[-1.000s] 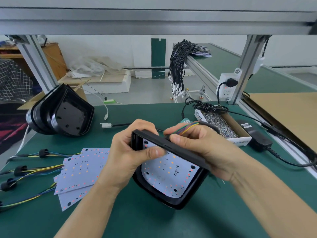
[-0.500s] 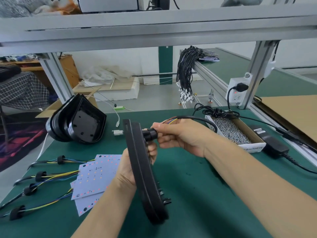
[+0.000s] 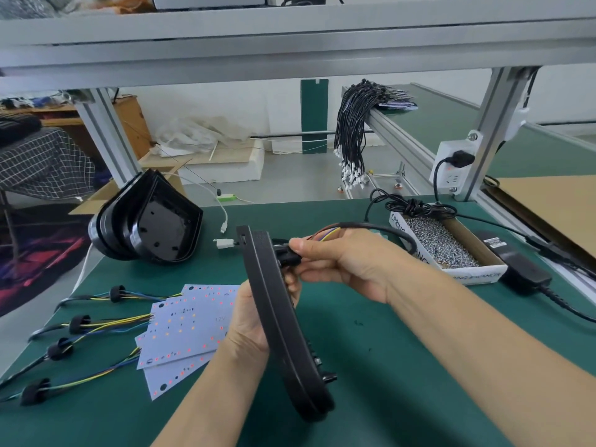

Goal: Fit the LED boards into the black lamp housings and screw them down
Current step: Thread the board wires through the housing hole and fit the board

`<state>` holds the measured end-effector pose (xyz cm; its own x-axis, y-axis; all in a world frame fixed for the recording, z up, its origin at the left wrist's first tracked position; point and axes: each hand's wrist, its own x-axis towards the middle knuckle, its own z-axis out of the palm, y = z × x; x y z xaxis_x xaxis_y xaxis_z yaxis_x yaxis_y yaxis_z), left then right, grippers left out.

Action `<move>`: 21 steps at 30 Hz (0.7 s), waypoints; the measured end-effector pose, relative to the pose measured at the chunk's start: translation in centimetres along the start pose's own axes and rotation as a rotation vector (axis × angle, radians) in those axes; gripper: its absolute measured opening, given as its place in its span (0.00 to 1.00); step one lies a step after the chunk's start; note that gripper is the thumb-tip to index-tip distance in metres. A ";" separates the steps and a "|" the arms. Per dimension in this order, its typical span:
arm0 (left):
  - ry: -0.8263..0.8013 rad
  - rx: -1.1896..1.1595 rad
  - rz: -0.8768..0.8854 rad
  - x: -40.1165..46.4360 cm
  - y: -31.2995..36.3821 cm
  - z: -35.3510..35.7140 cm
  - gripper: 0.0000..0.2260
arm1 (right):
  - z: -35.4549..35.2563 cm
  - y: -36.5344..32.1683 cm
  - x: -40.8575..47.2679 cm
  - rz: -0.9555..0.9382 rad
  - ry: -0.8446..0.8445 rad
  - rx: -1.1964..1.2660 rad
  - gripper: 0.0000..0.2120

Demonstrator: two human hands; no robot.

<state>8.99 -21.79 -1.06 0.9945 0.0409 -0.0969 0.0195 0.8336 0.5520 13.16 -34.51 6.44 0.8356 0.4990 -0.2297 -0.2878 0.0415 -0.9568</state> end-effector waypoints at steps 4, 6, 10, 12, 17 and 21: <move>-0.124 0.168 0.094 0.8 0.4 -1.4 0.16 | 0.3 0.8 -0.4 -0.016 -0.021 0.073 0.03; -0.154 0.250 0.089 1.3 1.0 -1.2 0.19 | 0.3 1.0 -0.5 -0.012 -0.039 0.096 0.06; -0.320 0.332 0.036 1.2 2.4 -1.2 0.16 | -0.1 0.9 -0.7 0.018 -0.063 0.118 0.15; -0.395 0.347 0.012 0.8 2.9 -1.0 0.10 | -0.1 0.8 -0.9 0.013 -0.088 0.080 0.09; -0.384 0.344 -0.031 0.5 2.7 -1.0 0.15 | -0.3 1.2 -1.5 -0.022 -0.168 0.053 0.04; -0.394 0.381 0.042 0.4 2.3 -0.3 0.18 | -0.6 1.5 -1.9 -0.042 -0.224 0.176 0.06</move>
<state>9.43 -19.66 -0.05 0.9571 -0.2006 0.2091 -0.0582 0.5740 0.8168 11.40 -35.97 5.33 0.7299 0.6716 -0.1270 -0.3483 0.2056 -0.9145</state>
